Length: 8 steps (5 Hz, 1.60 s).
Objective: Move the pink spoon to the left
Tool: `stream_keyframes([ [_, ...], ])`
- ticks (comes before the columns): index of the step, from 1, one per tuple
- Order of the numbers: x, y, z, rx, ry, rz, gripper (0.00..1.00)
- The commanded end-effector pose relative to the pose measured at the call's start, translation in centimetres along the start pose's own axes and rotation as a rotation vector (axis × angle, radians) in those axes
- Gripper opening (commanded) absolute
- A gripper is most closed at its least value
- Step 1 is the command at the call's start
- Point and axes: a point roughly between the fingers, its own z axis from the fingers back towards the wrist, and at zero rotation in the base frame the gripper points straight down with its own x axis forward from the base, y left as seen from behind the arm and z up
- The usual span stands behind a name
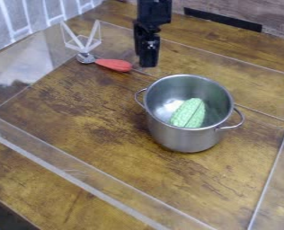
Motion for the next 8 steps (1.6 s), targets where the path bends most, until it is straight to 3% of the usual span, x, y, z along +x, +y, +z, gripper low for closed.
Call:
stream_keyframes([
  [1,-1.2,1.3,2.8,0.061,-0.016,-0.089,1.00],
  [2,-2.1,1.5,2.6,0.064,0.000,-0.147,1.00],
  [4,-3.3,1.6,2.1,0.077,0.023,-0.180,1.00],
  [5,-3.6,1.9,1.7,0.075,0.021,-0.177,0.00],
  [7,-4.2,2.4,1.1,0.070,0.016,-0.171,0.00],
  [8,-4.5,2.7,0.7,0.066,0.010,-0.170,1.00],
])
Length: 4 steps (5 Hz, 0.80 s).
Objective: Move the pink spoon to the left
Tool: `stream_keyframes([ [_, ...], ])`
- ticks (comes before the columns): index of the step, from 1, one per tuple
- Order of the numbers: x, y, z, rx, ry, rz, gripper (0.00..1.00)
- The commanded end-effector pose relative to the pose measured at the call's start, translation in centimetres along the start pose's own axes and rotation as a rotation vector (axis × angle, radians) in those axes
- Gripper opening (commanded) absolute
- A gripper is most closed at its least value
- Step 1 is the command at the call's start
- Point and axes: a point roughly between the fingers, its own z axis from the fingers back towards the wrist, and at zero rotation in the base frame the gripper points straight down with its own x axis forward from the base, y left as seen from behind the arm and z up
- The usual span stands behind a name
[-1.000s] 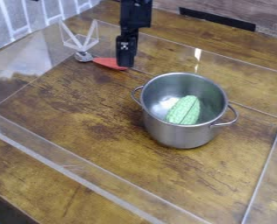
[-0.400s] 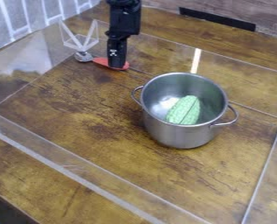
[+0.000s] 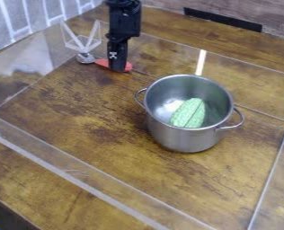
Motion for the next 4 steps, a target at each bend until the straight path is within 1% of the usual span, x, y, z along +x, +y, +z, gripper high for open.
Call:
stream_keyframes([
  [1,-1.2,0.7,2.7,0.064,-0.031,0.021,1.00],
  [4,-2.0,1.6,1.1,0.046,-0.048,0.012,1.00],
])
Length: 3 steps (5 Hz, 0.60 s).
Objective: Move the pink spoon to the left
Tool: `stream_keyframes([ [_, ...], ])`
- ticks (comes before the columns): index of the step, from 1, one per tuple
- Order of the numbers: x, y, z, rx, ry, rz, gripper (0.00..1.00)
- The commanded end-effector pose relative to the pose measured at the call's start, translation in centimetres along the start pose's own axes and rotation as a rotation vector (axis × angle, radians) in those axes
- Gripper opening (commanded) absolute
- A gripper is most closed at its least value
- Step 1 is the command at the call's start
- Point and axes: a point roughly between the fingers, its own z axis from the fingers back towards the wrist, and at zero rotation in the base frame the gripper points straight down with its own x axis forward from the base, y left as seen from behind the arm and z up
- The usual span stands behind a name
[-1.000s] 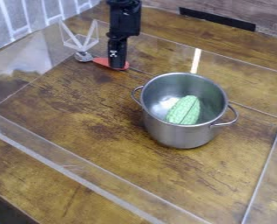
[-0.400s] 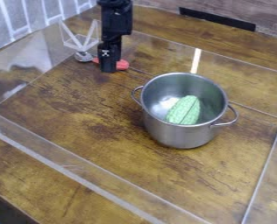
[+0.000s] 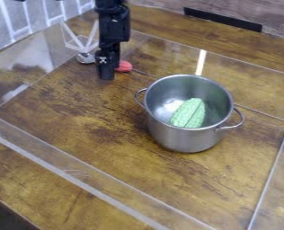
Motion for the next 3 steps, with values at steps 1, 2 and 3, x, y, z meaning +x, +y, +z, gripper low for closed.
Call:
stream_keyframes([
  [1,-0.56,1.01,2.36,0.071,-0.026,0.018,0.00],
  [2,-0.63,1.04,2.31,0.070,-0.027,0.019,0.00],
  [3,-0.71,0.81,2.84,0.072,-0.029,0.020,0.00],
])
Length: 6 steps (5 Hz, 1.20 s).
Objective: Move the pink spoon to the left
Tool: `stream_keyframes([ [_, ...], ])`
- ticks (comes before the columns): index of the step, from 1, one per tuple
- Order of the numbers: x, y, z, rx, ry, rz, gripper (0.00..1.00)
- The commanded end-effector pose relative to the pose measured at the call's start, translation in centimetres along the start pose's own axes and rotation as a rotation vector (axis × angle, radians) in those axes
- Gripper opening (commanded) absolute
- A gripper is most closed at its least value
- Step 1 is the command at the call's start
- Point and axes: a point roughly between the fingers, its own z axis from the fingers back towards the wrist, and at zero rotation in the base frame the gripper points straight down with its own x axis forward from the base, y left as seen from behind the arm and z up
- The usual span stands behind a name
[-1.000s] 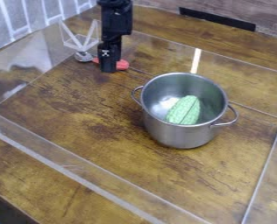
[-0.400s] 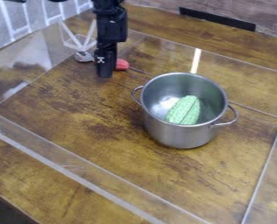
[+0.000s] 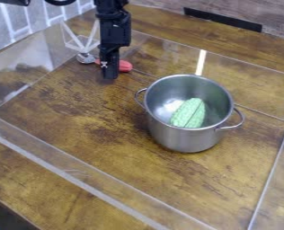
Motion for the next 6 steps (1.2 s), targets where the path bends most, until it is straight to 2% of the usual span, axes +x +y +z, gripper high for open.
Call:
stream_keyframes([
  [1,-1.0,0.1,5.3,0.090,-0.007,0.021,0.00],
  [4,-1.5,-1.6,9.9,0.120,0.041,0.021,0.00],
  [5,-1.7,-1.5,9.5,0.119,0.034,0.018,0.00],
  [6,-1.9,-1.2,8.1,0.114,0.015,0.003,1.00],
])
